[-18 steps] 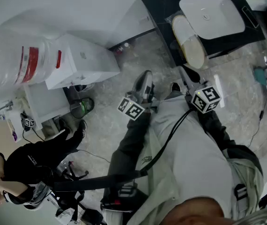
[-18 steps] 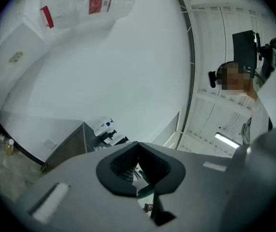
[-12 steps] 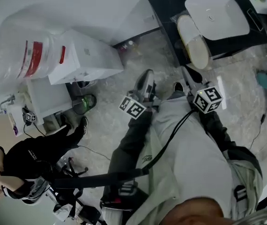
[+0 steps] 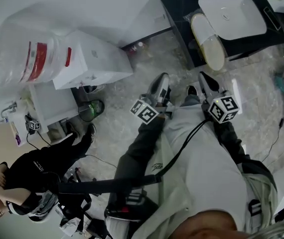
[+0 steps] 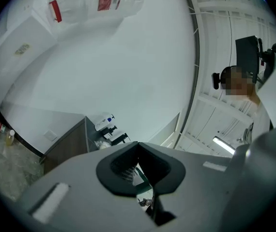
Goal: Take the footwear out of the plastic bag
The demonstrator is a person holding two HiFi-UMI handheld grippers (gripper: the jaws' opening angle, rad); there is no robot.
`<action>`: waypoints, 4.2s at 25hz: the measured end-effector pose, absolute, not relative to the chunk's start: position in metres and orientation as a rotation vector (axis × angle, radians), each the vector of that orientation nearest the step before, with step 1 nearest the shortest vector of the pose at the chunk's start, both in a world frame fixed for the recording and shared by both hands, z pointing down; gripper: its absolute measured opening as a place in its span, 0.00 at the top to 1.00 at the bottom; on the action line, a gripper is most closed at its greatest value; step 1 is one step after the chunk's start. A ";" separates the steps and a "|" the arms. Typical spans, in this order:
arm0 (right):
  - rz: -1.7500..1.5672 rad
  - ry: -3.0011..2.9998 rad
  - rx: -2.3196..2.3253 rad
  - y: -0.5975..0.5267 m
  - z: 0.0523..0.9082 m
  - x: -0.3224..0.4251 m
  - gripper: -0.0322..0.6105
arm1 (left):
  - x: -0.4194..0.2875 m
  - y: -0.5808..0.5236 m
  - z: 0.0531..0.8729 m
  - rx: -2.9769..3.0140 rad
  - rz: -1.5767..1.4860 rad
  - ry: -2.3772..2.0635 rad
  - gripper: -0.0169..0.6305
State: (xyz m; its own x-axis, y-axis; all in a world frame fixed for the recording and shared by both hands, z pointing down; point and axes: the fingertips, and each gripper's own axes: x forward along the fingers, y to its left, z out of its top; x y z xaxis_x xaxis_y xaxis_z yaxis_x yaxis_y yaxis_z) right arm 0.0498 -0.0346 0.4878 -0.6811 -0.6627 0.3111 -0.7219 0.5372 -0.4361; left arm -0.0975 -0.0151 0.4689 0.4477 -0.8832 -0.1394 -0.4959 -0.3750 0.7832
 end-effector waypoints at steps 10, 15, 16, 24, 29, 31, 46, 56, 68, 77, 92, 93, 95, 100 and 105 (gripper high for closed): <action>0.901 -2.611 1.298 -0.021 0.490 0.062 0.95 | -0.088 -0.013 0.473 2.026 -0.707 -1.063 0.98; 0.940 -2.580 1.304 -0.016 0.499 0.061 0.95 | -0.095 -0.008 0.477 2.001 -0.716 -1.074 0.98; 0.946 -2.576 1.301 -0.015 0.500 0.061 0.95 | -0.096 -0.007 0.477 1.997 -0.720 -1.078 0.98; 0.951 -2.567 1.293 -0.003 0.502 0.055 0.95 | -0.100 -0.002 0.477 1.980 -0.736 -1.066 0.98; 0.983 -2.567 1.337 -0.002 0.502 0.064 0.95 | -0.097 -0.005 0.476 1.988 -0.735 -1.039 0.98; 0.988 -2.606 1.338 0.000 0.497 0.068 0.95 | -0.097 -0.006 0.474 1.991 -0.745 -1.023 0.98; 0.902 -2.583 1.675 -0.029 0.505 0.163 0.89 | -0.069 -0.017 0.479 2.031 -0.688 -0.942 0.98; 1.190 -2.359 1.672 -0.063 0.583 0.194 0.44 | -0.062 -0.031 0.479 2.042 -0.694 -0.983 0.98; 1.478 -2.385 1.528 -0.119 0.638 0.184 0.41 | -0.065 -0.042 0.472 2.035 -0.720 -1.109 0.97; 1.530 -2.477 1.313 -0.113 0.626 0.169 0.77 | -0.045 -0.051 0.488 2.010 -0.691 -1.039 0.91; 1.601 -3.047 0.446 -0.070 0.448 0.149 0.84 | -0.050 -0.082 0.460 2.039 -0.956 -0.721 0.21; 1.567 -3.047 0.370 -0.063 0.440 0.145 0.84 | -0.048 -0.082 0.449 2.061 -0.973 -0.707 0.21; 1.494 -3.029 0.240 -0.050 0.431 0.137 0.84 | -0.049 -0.083 0.434 2.080 -1.028 -0.698 0.21; 1.435 -3.013 0.101 -0.033 0.425 0.121 0.83 | -0.069 -0.076 0.411 2.126 -1.135 -0.822 0.68; 1.288 -3.206 0.182 -0.036 0.406 0.116 0.81 | -0.085 -0.061 0.393 1.981 -1.354 -0.750 0.77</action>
